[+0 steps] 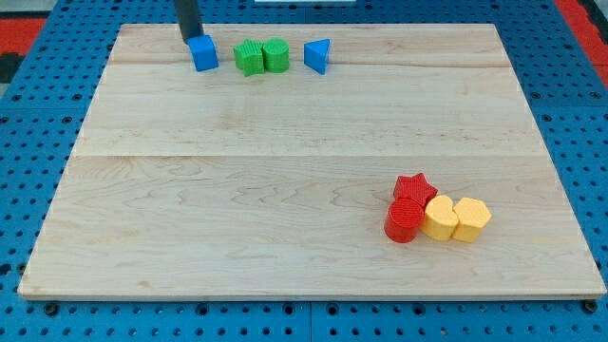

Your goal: Keep your arm at the right side of the blue triangle

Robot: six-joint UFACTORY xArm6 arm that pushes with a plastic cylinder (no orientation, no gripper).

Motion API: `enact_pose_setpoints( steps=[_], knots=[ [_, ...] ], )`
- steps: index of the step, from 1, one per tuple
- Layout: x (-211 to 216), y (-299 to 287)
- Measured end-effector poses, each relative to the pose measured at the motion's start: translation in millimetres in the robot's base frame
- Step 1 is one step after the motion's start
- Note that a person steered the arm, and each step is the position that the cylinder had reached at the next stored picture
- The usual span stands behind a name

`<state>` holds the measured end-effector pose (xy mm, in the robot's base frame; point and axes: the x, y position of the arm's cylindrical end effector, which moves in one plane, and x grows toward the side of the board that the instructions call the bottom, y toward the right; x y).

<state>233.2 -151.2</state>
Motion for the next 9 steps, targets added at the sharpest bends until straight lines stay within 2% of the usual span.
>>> enact_pose_setpoints(
  steps=[1, 2, 3, 4, 6, 9],
  knots=[
    [9, 2],
    [-22, 1],
    [-40, -37],
    [-38, -106],
    [28, -125],
    [84, -125]
  ],
)
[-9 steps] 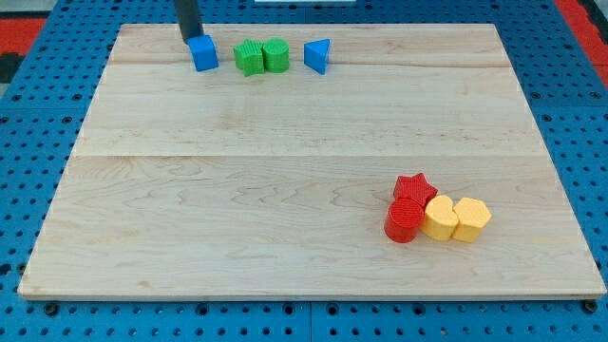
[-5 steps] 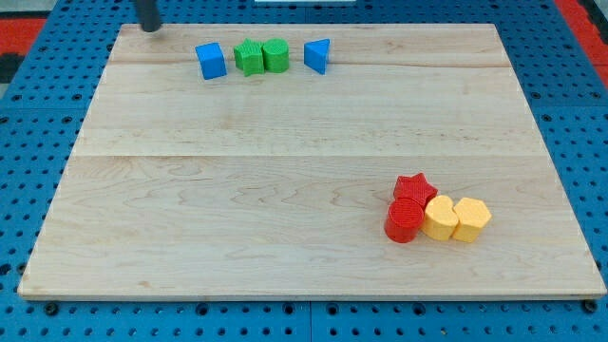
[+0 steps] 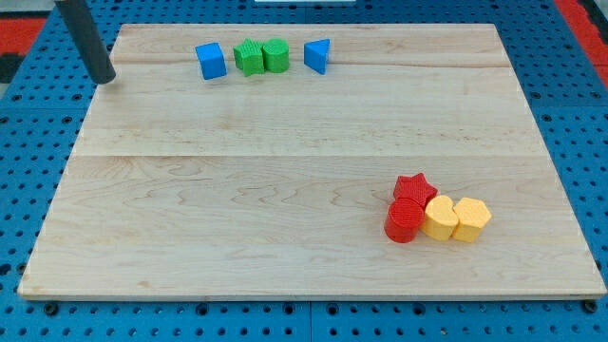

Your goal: Keep your arm at the right side of the blue triangle

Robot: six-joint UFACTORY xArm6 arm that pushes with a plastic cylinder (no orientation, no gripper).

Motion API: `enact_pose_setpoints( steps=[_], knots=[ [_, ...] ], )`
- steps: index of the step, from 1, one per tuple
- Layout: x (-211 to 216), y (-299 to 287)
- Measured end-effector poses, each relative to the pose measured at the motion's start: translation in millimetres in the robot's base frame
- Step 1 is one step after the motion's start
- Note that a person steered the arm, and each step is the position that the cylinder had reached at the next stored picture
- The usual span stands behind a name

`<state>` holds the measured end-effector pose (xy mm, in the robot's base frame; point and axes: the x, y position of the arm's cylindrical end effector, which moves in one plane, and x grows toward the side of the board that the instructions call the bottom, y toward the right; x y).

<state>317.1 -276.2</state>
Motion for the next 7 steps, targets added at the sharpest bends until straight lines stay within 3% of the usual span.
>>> enact_pose_setpoints(
  steps=[1, 3, 5, 6, 7],
  knots=[
    [10, -1],
    [-100, -11],
    [-126, 5],
    [-125, 44],
    [-125, 157]
  ],
)
